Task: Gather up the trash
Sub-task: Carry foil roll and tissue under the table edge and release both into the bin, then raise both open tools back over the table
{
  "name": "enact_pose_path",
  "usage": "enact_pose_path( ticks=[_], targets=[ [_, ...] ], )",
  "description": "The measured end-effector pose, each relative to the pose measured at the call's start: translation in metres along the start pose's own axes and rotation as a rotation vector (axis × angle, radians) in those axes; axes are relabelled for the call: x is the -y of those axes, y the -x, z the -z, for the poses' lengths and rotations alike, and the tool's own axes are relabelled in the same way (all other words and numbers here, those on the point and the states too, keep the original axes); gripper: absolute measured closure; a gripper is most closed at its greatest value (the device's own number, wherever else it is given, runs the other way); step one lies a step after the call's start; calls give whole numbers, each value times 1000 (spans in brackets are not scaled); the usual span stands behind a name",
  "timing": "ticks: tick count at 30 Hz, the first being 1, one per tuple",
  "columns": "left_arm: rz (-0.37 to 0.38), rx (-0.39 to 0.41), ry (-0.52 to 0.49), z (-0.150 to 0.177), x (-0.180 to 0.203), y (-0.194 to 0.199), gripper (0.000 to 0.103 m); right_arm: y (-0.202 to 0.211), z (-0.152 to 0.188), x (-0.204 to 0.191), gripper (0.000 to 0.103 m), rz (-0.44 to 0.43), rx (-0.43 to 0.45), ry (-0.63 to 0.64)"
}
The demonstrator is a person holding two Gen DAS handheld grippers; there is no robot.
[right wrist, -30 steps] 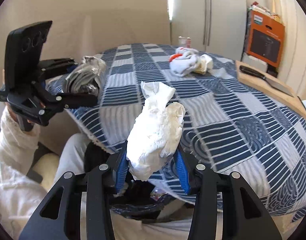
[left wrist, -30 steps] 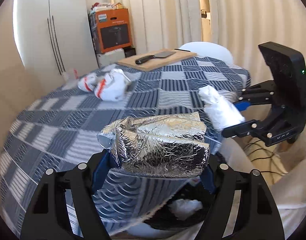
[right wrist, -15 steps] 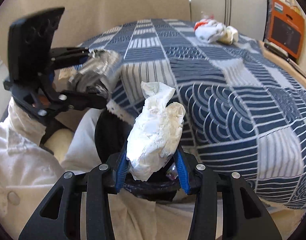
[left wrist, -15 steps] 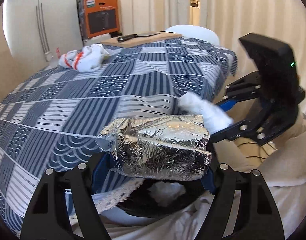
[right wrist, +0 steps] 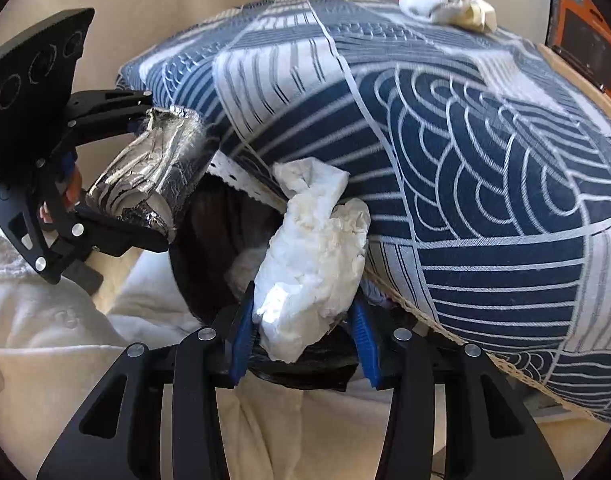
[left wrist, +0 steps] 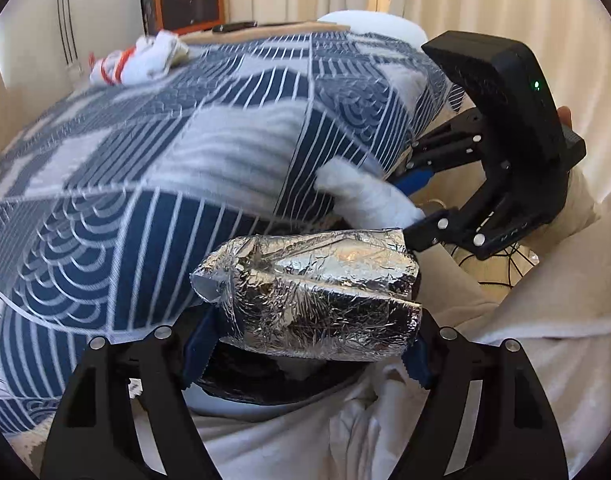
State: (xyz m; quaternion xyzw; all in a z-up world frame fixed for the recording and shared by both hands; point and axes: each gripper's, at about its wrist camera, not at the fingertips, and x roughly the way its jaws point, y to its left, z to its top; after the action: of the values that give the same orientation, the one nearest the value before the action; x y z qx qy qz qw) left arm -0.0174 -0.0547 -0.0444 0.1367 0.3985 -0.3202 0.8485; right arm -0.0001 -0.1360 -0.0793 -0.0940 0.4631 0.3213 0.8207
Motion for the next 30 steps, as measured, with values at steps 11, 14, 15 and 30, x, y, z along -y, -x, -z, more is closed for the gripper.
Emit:
enact_pose_path(
  ticks=[11, 14, 15, 30],
  targets=[
    [-22, 19, 4, 4, -9, -10, 6, 1, 1, 18, 17, 49, 32, -20],
    [-14, 36, 5, 5, -9, -6, 6, 11, 2, 21, 16, 37, 36, -37],
    [-10, 45, 8, 5, -9, -4, 6, 14, 3, 21, 16, 32, 37, -43],
    [-84, 278, 21, -12, -19, 55, 6, 90, -26, 8, 12, 142, 199, -8]
  ],
)
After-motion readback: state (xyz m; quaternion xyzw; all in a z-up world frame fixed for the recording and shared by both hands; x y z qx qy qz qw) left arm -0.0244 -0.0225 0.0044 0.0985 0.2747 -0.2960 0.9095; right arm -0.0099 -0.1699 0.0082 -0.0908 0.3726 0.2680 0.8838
